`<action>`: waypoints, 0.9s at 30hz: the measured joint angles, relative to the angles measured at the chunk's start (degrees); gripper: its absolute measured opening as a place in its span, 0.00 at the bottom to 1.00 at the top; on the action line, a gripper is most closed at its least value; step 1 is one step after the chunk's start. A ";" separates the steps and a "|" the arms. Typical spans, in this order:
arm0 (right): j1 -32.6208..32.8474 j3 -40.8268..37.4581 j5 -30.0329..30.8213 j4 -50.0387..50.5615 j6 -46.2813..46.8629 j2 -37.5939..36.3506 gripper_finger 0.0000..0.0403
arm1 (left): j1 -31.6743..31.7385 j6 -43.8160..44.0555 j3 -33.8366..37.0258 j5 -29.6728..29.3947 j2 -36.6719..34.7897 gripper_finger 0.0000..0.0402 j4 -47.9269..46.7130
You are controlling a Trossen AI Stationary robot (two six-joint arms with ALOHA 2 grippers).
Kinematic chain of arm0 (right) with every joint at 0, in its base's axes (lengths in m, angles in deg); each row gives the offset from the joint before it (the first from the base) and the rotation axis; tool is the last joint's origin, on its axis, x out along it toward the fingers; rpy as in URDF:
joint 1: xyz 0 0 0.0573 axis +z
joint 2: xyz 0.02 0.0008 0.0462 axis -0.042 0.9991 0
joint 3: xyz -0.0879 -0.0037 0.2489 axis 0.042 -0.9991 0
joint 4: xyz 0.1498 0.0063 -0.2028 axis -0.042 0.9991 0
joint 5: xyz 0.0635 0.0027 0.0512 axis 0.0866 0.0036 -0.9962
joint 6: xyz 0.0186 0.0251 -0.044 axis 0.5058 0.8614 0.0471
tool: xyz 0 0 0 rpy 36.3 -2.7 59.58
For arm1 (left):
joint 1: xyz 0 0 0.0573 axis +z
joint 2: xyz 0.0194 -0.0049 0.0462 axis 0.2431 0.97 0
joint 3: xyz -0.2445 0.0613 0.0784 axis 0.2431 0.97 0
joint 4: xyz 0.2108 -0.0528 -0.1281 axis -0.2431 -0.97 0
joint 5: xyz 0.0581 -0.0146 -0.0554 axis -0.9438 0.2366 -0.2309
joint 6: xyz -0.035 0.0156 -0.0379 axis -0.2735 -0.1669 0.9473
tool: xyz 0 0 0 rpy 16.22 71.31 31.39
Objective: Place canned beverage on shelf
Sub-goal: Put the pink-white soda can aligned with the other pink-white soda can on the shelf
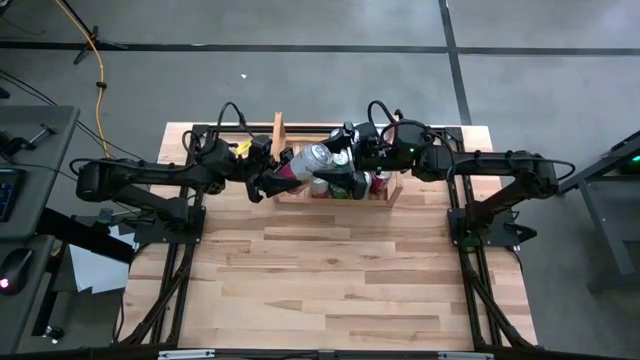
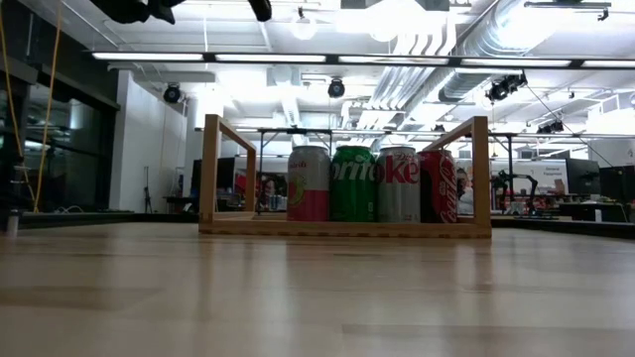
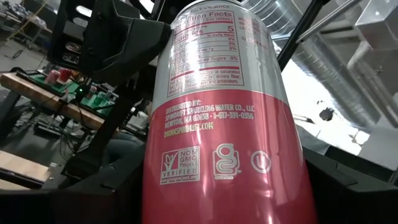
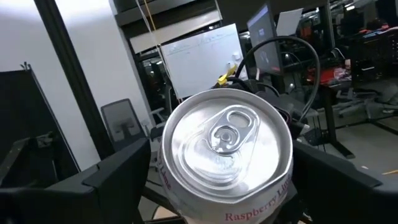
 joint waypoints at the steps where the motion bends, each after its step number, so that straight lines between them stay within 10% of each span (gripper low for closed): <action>1: -0.03 0.00 0.01 0.06 0.10 0.00 0.86 | 0.15 -0.46 0.00 -0.01 0.00 0.68 -0.18; 20: -0.42 -0.02 -0.95 1.35 -1.67 -0.29 0.69 | 1.65 -3.54 0.07 0.37 0.00 0.68 -1.19; 27: -2.95 -0.24 0.18 9.44 -2.58 -3.87 0.69 | 5.69 0.04 -0.09 2.07 -0.29 0.94 -7.74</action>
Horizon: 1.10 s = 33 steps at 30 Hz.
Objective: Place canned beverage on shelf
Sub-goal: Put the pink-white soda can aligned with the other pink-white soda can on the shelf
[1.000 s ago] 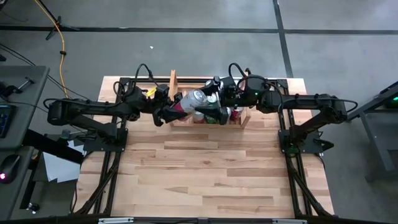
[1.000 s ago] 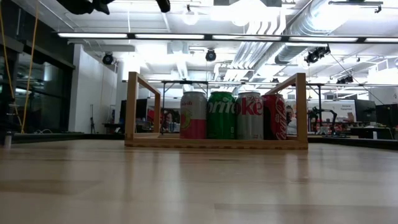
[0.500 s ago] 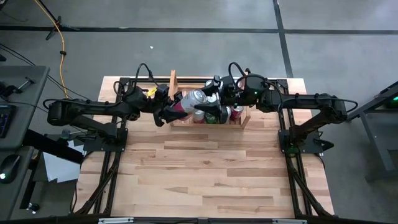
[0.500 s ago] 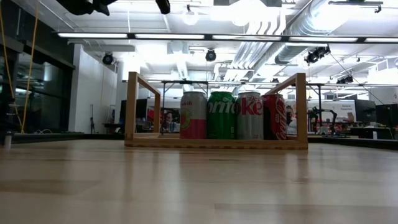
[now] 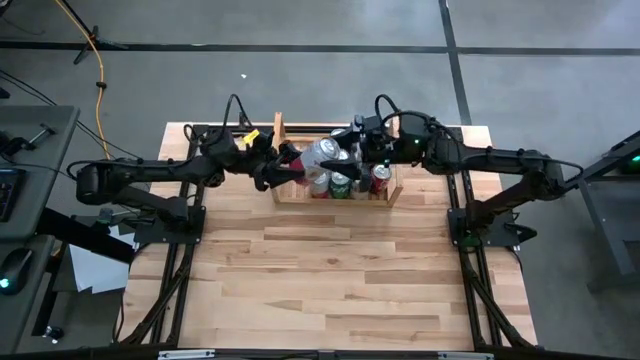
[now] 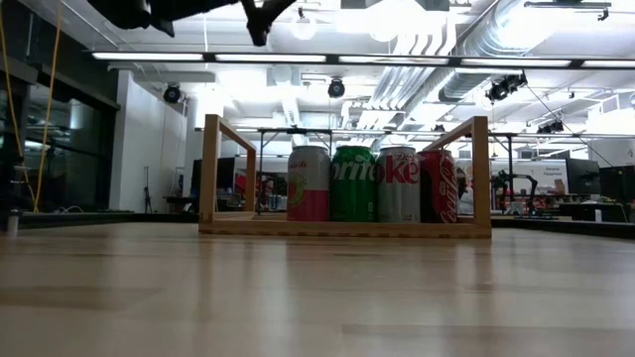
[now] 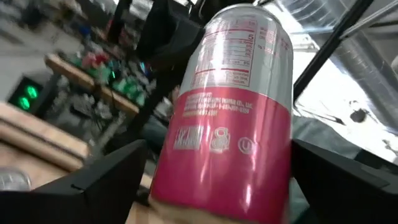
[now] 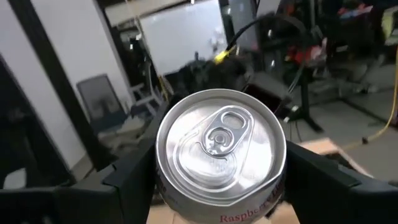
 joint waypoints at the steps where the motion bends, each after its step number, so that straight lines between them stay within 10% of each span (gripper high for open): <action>1: -0.29 0.00 -0.35 1.61 -0.08 -0.57 0.69 | 0.63 0.81 0.00 1.19 -0.01 0.92 -0.71; 15: -1.39 0.21 5.91 19.73 -3.85 -4.49 0.69 | 16.26 -2.47 -0.84 5.90 -8.17 0.86 -11.85; 25: -4.96 5.83 12.91 21.85 -6.43 9.74 0.69 | 15.97 -31.55 -10.19 -25.70 -18.87 0.87 -48.60; 33: -8.47 25.10 18.88 32.60 -9.09 26.07 0.69 | 17.86 -36.72 -10.19 -24.86 -19.49 0.87 -49.32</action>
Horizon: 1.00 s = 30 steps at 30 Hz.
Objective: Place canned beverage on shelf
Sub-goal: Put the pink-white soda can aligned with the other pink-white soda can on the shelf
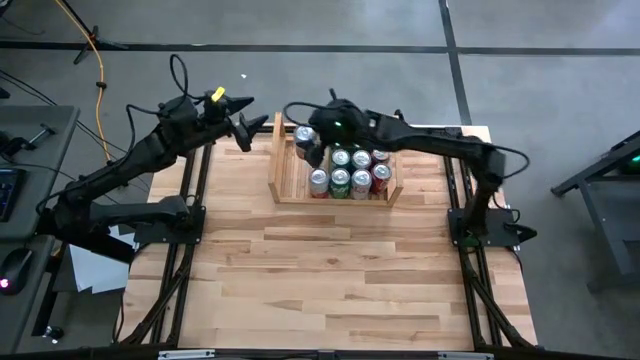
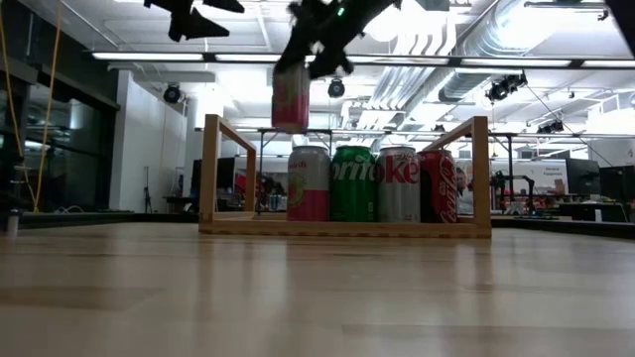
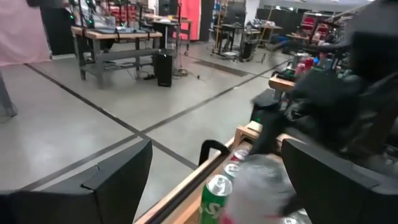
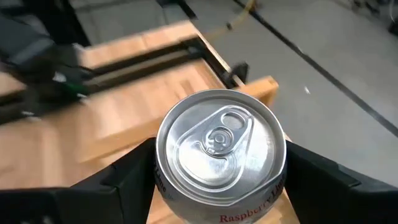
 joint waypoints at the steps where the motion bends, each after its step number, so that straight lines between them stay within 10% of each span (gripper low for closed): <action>1: -0.38 1.69 0.10 1.00 0.11 1.82 0.69 | 0.06 0.21 0.00 0.51 0.00 0.87 -0.35; 30: -3.98 -14.79 0.85 -8.67 5.94 5.86 0.69 | 0.02 2.93 0.00 -1.54 -0.44 0.87 -2.03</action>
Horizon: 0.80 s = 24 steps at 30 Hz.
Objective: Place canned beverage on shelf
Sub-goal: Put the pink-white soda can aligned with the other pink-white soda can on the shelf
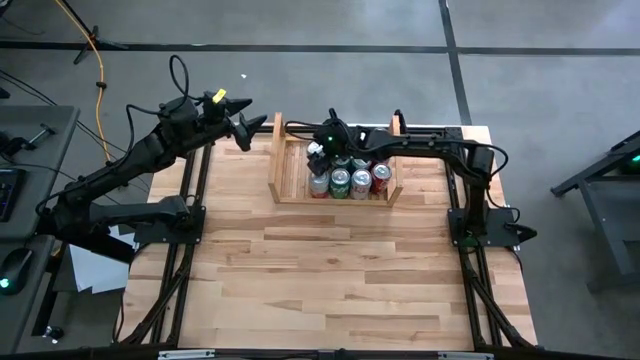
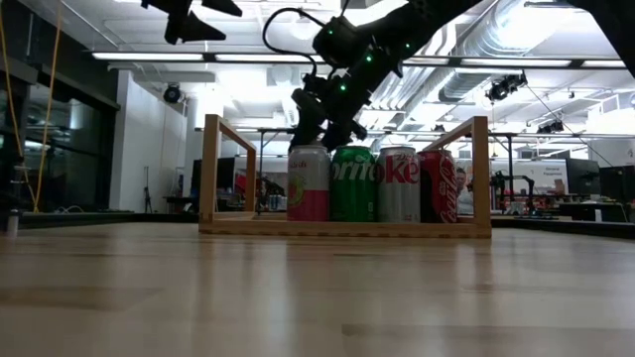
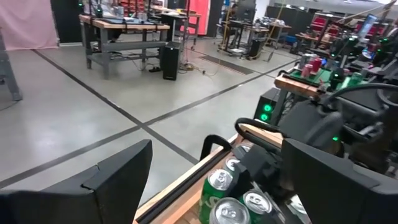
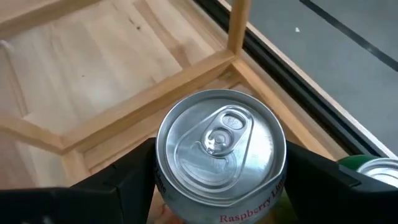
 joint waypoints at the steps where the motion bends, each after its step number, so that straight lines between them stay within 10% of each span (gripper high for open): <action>1: 0.00 0.00 -0.01 -0.01 -0.38 0.00 0.69 | 0.00 0.01 0.00 -0.37 0.00 0.87 0.00; 24: -0.28 0.00 -0.89 5.08 -0.42 0.33 0.76 | 0.00 0.06 0.00 -0.63 0.00 0.87 0.00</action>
